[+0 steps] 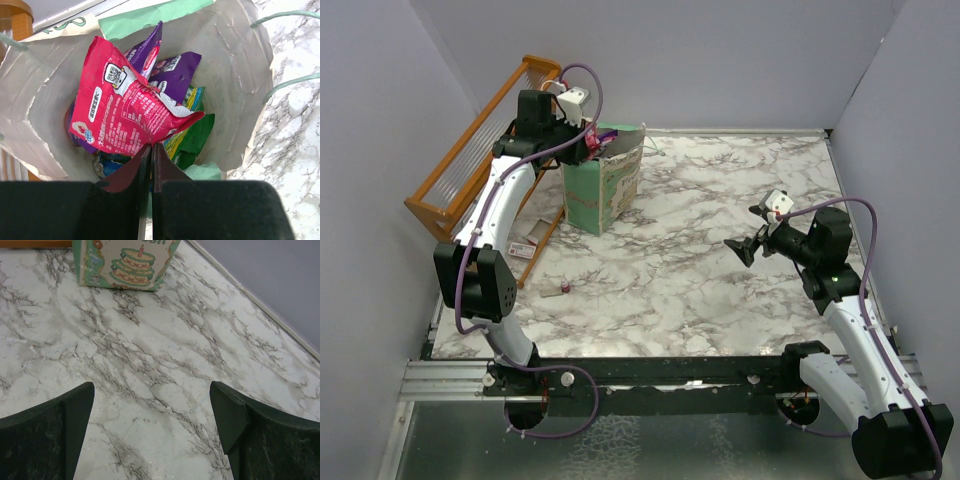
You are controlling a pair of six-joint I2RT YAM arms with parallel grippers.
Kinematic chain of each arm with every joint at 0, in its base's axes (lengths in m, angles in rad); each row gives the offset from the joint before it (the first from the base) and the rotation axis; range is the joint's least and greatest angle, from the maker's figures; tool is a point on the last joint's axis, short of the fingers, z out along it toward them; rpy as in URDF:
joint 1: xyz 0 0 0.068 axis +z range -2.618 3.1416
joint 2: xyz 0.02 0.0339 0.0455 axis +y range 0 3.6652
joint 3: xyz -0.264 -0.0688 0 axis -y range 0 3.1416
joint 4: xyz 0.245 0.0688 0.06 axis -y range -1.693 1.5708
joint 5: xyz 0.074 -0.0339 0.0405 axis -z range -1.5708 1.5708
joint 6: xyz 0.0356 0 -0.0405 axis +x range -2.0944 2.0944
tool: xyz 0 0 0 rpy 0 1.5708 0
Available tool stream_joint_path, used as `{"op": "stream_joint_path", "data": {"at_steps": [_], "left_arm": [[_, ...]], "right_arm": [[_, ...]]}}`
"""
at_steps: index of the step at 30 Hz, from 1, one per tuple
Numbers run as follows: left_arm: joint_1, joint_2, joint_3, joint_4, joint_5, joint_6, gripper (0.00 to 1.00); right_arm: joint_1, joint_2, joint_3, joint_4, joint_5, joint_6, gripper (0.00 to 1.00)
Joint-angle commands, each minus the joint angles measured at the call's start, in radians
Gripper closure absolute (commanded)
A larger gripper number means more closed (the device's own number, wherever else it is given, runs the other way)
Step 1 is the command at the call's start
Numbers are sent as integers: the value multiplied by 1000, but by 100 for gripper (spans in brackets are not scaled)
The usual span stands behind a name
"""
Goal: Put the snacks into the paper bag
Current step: Place the snack in the paper bag.
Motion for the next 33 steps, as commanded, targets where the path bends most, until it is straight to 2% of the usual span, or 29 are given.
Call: {"op": "stream_joint_path", "data": {"at_steps": [1, 11, 22, 33], "left_arm": [[2, -6, 27, -21, -43, -11, 85], [2, -103, -38, 23, -28, -18, 68], [2, -139, -77, 112, -46, -6, 57], [2, -37, -6, 108, -86, 23, 57]], "right_arm": [[-8, -11, -12, 23, -23, -12, 1], [-8, -7, -12, 25, -27, -13, 1], [-8, -8, -12, 25, -27, -12, 1], [-8, -11, -14, 25, -25, -16, 1]]}}
